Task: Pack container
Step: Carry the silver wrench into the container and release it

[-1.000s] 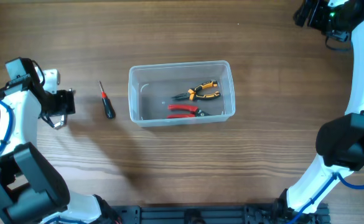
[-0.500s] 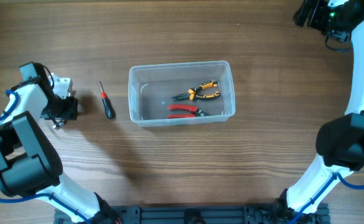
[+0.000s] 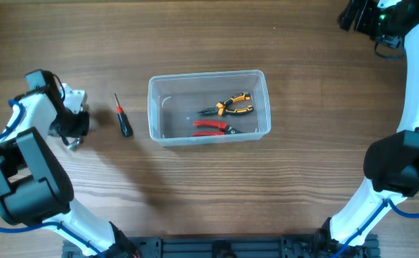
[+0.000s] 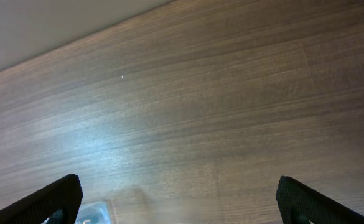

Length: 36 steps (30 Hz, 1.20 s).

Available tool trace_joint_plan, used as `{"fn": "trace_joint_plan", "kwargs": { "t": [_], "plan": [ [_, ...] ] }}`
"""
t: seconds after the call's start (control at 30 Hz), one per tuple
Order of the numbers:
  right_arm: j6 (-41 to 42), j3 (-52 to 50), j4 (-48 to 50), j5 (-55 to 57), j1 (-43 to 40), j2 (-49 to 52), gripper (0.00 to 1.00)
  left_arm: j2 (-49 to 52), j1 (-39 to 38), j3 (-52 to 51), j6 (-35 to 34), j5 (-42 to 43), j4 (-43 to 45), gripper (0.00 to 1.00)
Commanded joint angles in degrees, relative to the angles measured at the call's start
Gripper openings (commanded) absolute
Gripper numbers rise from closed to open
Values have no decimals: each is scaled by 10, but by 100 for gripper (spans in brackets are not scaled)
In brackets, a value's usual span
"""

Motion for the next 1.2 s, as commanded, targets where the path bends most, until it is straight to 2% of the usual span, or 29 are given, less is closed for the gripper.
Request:
{"fn": "trace_joint_plan", "kwargs": {
  "t": [0.0, 0.1, 0.13, 0.23, 0.33, 0.43, 0.6, 0.73, 0.77, 0.8, 0.83, 0.87, 0.93, 0.97, 1.0, 1.03, 1.07, 1.1, 1.17],
  "plan": [
    [10, 2, 2, -9, 3, 7, 100, -67, -48, 167, 7, -16, -67, 4],
    [10, 2, 2, -9, 3, 7, 100, -108, -157, 304, 7, 15, -155, 4],
    [10, 2, 2, -9, 3, 7, 100, -119, -196, 310, 14, 15, -153, 4],
    [10, 2, 2, -9, 3, 7, 100, -122, -354, 309, 93, 24, -169, 4],
    [10, 2, 2, -9, 3, 7, 100, -90, -462, 306, 170, 29, -178, 4],
    [10, 2, 2, -9, 3, 7, 100, -27, -490, 306, 209, 30, -188, 5],
    [10, 2, 2, -9, 3, 7, 100, 92, -480, 306, 270, 16, -227, 9],
    [10, 2, 2, -9, 3, 7, 100, 125, -455, 306, 312, -8, -233, 17],
    [10, 2, 2, -9, 3, 7, 100, 125, -444, 306, 311, -8, -231, 22],
    [10, 2, 2, -9, 3, 7, 100, 123, -440, 306, 300, -14, -231, 21],
    [10, 2, 2, -9, 3, 7, 100, 119, -441, 310, 262, -26, -231, 7],
    [10, 2, 2, -9, 3, 7, 100, 109, -441, 320, 203, -38, -232, 4],
    [10, 2, 2, -9, 3, 7, 100, 82, -444, 339, 145, -39, -240, 6],
    [10, 2, 2, -9, 3, 7, 100, 59, -445, 351, 94, -38, -242, 16],
    [10, 2, 2, -9, 3, 7, 100, 32, -445, 364, 30, -33, -242, 52],
    [10, 2, 2, -9, 3, 7, 100, 3, -445, 377, -47, -31, -242, 67],
    [10, 2, 2, -9, 3, 7, 100, -32, -442, 387, -119, -31, -242, 76],
    [10, 2, 2, -9, 3, 7, 100, -82, -433, 389, -182, -31, -243, 77],
    [10, 2, 2, -9, 3, 7, 100, -129, -408, 389, -280, -31, -250, 72]
  ]
}}
